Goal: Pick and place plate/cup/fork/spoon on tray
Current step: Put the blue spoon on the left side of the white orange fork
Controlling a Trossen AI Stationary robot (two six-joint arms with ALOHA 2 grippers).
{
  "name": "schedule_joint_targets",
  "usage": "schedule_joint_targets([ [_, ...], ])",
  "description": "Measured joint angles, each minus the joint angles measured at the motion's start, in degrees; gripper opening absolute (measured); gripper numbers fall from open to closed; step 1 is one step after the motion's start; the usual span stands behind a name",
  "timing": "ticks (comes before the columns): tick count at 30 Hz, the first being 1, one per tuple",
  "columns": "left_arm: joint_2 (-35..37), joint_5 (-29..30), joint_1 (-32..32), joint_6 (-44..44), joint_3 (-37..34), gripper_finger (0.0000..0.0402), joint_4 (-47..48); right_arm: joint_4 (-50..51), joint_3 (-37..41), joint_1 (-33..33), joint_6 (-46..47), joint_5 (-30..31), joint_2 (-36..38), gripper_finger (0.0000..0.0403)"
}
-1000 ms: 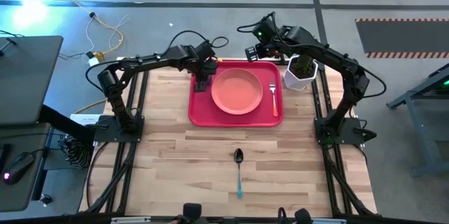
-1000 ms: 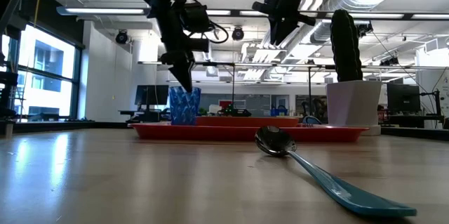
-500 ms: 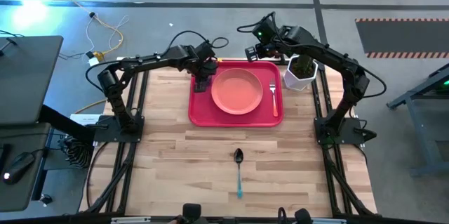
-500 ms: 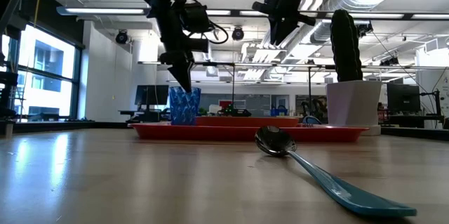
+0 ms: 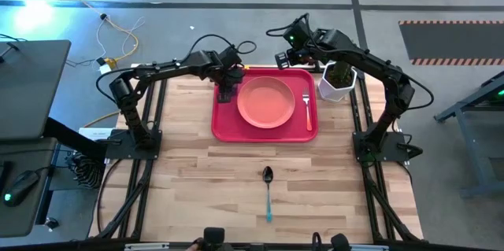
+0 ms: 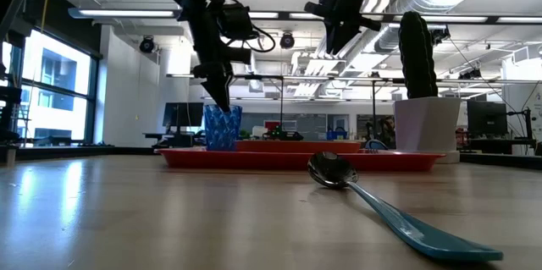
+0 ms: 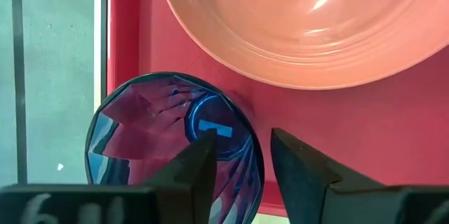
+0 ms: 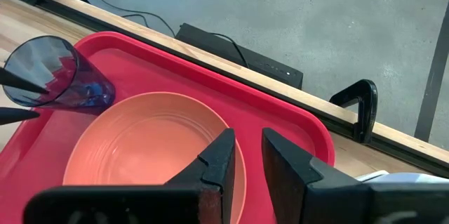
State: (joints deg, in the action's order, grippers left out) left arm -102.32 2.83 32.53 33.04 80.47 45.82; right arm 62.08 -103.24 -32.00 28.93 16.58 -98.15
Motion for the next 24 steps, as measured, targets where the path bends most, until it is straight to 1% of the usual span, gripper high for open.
schedule_joint_targets([
  [4, 0.0, 0.0, -0.13, -0.01, 0.0, 0.0137, 0.0, 0.0, 0.02, 0.0, 0.0, 0.0, 0.0, 0.0064],
  [9, 0.37, 0.0, -0.13, -1.8, 0.0, 0.0136, 0.33, 0.0, 0.0, 0.01, -0.5, 0.0, 0.0, 0.0064],
  [15, 3.67, 0.26, -0.13, -3.18, 0.0, 0.0137, 0.34, 0.0, 0.02, -0.01, -0.53, -0.34, 0.0, 0.0064],
  [20, 8.51, 0.31, -0.13, -6.32, 0.0, 0.0138, 1.99, 0.0, 0.02, 0.22, -0.44, -4.27, 0.0, 0.0064],
  [24, 12.97, 0.33, -0.13, -11.75, 0.0, 0.0136, 3.21, 0.19, 0.01, 0.75, -0.42, -7.87, 0.0, 0.0064],
])
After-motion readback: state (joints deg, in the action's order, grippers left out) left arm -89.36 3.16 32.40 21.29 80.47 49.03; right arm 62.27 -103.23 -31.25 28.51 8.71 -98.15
